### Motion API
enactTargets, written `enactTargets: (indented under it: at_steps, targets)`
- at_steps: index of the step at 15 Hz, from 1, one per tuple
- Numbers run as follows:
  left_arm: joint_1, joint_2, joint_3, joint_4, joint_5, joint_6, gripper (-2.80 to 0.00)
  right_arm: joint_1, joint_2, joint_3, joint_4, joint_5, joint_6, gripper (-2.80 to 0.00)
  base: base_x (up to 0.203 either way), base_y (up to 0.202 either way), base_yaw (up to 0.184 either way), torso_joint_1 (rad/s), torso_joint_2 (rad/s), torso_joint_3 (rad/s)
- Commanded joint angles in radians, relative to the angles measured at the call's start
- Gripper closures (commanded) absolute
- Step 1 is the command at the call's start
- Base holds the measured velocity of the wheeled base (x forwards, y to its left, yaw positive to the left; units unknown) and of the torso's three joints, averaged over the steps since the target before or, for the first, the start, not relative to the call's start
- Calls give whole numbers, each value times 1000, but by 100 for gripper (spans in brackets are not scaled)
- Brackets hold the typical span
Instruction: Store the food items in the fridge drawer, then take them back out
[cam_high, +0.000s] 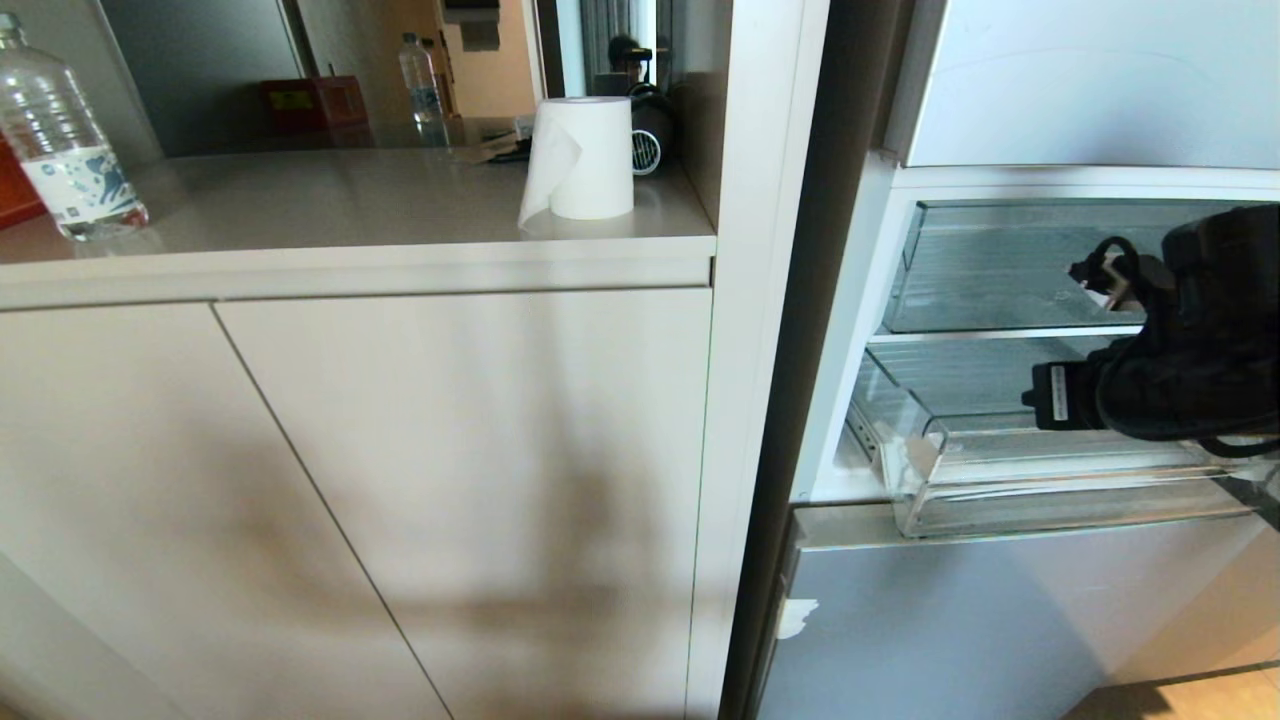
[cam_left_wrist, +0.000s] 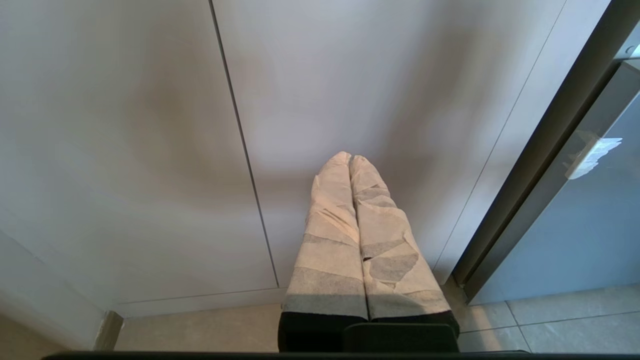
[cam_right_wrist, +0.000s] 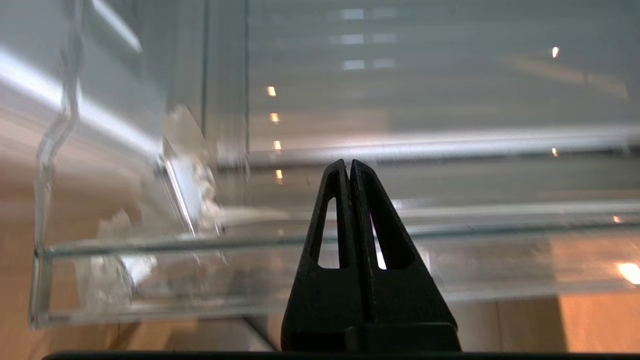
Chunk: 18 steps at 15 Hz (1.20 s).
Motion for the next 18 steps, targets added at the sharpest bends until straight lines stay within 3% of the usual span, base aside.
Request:
enactTargets:
  at_steps: [1,3,5,11,18]
  targets:
    - [0,1,0,0,0,0,0,-6,-48,-62,190,-1,-1,0,0,0,0,0,0,0]
    - [0,1,0,0,2,0,0,-22,-113,-87,336,1,-24,0,0,0,0,0,0,0]
    - [0,1,0,0,0,0,0,-32,-154,-90,382,3,-48,0,0,0,0,0,0,0]
    - [0,1,0,0,0,0,0,-75,-80,-85,331,2,-41,0,0,0,0,0,0,0]
    - [0,1,0,0,0,0,0,-95,-223,66,334,8,-48,0,0,0,0,0,0,0]
